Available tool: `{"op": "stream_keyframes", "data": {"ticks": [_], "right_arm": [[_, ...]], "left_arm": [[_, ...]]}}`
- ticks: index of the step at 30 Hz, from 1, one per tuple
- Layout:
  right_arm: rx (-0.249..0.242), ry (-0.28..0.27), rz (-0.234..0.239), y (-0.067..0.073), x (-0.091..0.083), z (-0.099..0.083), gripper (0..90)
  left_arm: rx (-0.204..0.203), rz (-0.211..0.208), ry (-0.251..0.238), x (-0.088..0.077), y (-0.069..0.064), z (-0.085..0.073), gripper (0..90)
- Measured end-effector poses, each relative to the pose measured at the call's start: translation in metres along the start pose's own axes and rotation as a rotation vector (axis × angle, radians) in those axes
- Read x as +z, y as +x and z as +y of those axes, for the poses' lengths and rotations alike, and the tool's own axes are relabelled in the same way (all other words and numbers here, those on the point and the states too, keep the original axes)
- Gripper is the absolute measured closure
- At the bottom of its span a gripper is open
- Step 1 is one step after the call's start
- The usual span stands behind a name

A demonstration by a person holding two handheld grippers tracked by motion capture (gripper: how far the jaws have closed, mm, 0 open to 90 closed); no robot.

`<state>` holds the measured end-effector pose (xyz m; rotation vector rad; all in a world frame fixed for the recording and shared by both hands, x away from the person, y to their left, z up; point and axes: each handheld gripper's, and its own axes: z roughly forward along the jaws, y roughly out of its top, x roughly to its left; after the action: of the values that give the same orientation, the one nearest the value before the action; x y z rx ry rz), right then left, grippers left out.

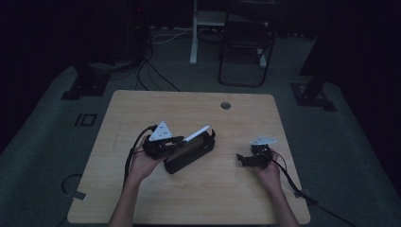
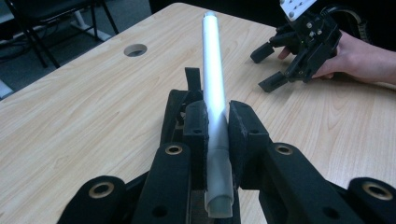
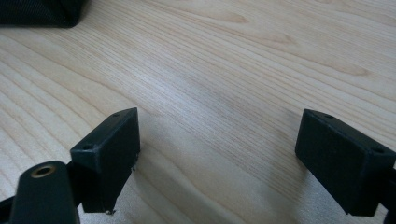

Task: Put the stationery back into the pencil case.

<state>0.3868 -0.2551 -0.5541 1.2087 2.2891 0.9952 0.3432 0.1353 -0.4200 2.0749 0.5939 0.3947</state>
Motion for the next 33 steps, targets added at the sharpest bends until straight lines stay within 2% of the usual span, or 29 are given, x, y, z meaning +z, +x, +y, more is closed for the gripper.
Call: {"op": "stream_keyframes", "data": {"ticks": [33], "right_arm": [[0.0,0.0,0.0,0.0,0.0,0.0,14.0]], "left_arm": [[-0.014,0.007,0.051,0.017,0.005,-0.004,78.6]]}}
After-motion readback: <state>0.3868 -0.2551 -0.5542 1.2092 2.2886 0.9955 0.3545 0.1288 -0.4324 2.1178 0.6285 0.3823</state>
